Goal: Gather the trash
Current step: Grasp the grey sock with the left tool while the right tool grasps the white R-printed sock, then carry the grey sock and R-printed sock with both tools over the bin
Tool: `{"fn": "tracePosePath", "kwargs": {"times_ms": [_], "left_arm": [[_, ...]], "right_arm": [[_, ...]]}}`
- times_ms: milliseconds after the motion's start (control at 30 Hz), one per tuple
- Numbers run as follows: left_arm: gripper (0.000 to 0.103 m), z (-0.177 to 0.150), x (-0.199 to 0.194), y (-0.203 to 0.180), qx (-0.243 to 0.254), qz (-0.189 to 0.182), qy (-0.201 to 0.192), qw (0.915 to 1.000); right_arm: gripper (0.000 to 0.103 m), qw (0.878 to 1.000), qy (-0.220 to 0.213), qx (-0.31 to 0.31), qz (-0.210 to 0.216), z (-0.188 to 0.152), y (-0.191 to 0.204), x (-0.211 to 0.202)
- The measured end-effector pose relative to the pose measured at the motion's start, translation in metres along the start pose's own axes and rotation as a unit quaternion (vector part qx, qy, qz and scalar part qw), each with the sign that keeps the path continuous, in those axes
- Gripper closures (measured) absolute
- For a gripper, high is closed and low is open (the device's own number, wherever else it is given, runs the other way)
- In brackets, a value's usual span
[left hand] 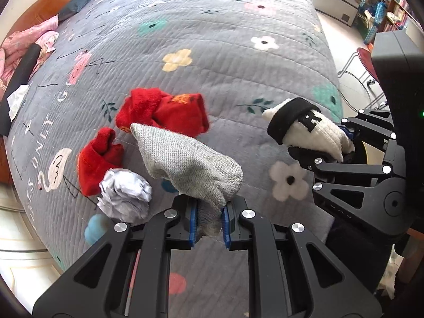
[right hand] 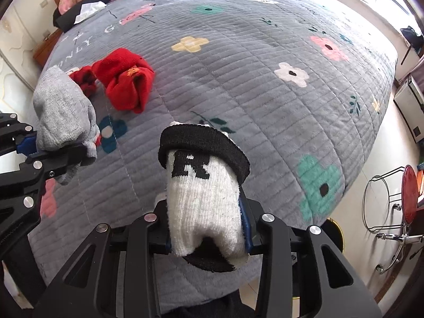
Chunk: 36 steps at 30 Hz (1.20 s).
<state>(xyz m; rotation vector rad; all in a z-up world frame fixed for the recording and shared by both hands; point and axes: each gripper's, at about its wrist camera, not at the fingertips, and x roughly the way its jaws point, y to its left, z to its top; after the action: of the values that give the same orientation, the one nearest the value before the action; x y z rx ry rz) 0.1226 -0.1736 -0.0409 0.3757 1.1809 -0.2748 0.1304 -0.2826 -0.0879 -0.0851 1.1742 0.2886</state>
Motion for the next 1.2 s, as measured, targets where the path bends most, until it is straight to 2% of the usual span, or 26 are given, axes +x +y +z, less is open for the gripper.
{"fn": "tracePosePath", "kwargs": {"times_ms": [333, 767, 1200], "left_arm": [[0.088, 0.0, -0.014, -0.035, 0.024, 0.005, -0.003, 0.9997], [0.088, 0.014, -0.02, -0.09, 0.065, 0.004, -0.007, 0.9979], [0.088, 0.033, -0.017, -0.165, 0.122, -0.007, -0.011, 0.9924]], "right_arm": [[0.068, 1.0, -0.022, 0.02, 0.001, -0.02, -0.024, -0.031], [0.067, 0.997, -0.045, 0.068, -0.013, -0.052, -0.072, -0.061], [0.067, 0.989, -0.062, 0.13, -0.037, -0.094, -0.131, -0.088]]}}
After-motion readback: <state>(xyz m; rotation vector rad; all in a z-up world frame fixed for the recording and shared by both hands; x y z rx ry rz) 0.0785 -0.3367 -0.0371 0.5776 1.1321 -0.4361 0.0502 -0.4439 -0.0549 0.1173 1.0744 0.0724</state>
